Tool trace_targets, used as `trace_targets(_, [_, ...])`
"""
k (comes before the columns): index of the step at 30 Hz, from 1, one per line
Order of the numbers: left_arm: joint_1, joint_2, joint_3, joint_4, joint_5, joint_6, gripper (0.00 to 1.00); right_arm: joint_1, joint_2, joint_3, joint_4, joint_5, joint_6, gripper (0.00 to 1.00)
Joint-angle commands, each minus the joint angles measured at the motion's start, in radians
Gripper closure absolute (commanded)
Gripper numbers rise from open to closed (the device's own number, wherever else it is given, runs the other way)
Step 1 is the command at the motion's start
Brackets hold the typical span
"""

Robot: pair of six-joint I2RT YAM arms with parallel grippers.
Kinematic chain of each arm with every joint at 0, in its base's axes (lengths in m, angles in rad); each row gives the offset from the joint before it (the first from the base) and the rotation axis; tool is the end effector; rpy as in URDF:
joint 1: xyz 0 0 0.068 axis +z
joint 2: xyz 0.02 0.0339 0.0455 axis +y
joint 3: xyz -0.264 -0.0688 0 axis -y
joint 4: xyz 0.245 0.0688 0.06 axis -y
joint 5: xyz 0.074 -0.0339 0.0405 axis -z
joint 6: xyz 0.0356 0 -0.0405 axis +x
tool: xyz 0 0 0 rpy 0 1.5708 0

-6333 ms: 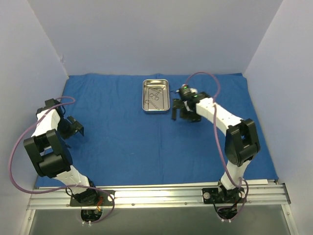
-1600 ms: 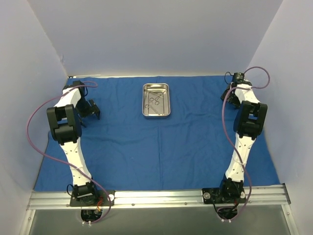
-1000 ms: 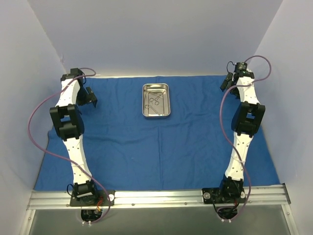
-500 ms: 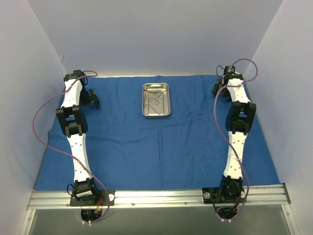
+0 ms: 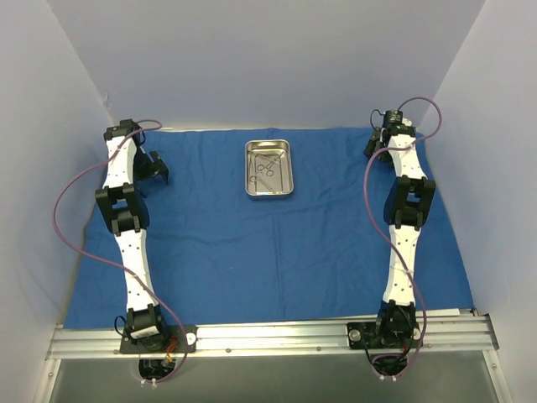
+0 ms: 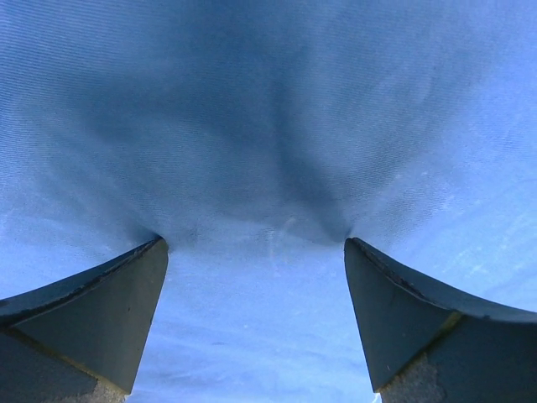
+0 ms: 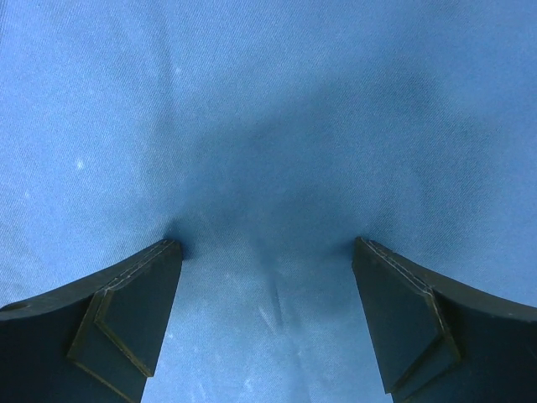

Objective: Open and lay out the surgical kit
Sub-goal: Smooth out the surgical kit at the center of the board.

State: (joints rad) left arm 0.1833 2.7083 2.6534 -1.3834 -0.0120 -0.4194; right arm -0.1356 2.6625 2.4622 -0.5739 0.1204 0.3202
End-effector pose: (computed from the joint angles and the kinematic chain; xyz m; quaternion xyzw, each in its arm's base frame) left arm 0.5132 0.0956 0.1622 -0.2965 0.9527 -0.0019 0.0664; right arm 0.5786 -0.0833 0.1688 0.2306 0.8910 -0.0195 0.3906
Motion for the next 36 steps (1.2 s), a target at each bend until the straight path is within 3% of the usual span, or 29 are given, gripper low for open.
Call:
trace_targets(1, [0.027, 0.105, 0.011, 0.135, 0.083, -0.005, 0.03, -0.007, 0.088, -0.032, -0.037, -0.001, 0.025, 0.14])
trace_targets(6, [0.030, 0.122, 0.034, 0.176, 0.147, 0.004, 0.03, -0.004, -0.015, -0.256, 0.040, -0.014, 0.060, 0.14])
trace_targets(9, [0.022, 0.136, 0.040, 0.193, 0.188, 0.002, 0.03, -0.006, -0.035, -0.305, 0.045, -0.013, 0.068, 0.14])
trace_targets(13, [0.016, 0.143, 0.048, 0.207, 0.207, -0.007, 0.03, -0.009, -0.041, -0.325, 0.049, -0.008, 0.062, 0.14])
trace_targets(17, [0.018, 0.143, 0.066, 0.227, 0.216, -0.015, 0.03, -0.007, -0.004, -0.244, -0.001, -0.011, 0.052, 0.14])
trace_targets(28, [0.027, 0.143, 0.068, 0.265, 0.262, -0.018, 0.04, -0.007, -0.047, -0.318, 0.022, -0.021, 0.076, 0.14])
trace_targets(36, [0.047, 0.058, -0.079, 0.282, 0.253, -0.019, 0.04, -0.010, -0.042, -0.273, 0.003, -0.016, 0.069, 0.14])
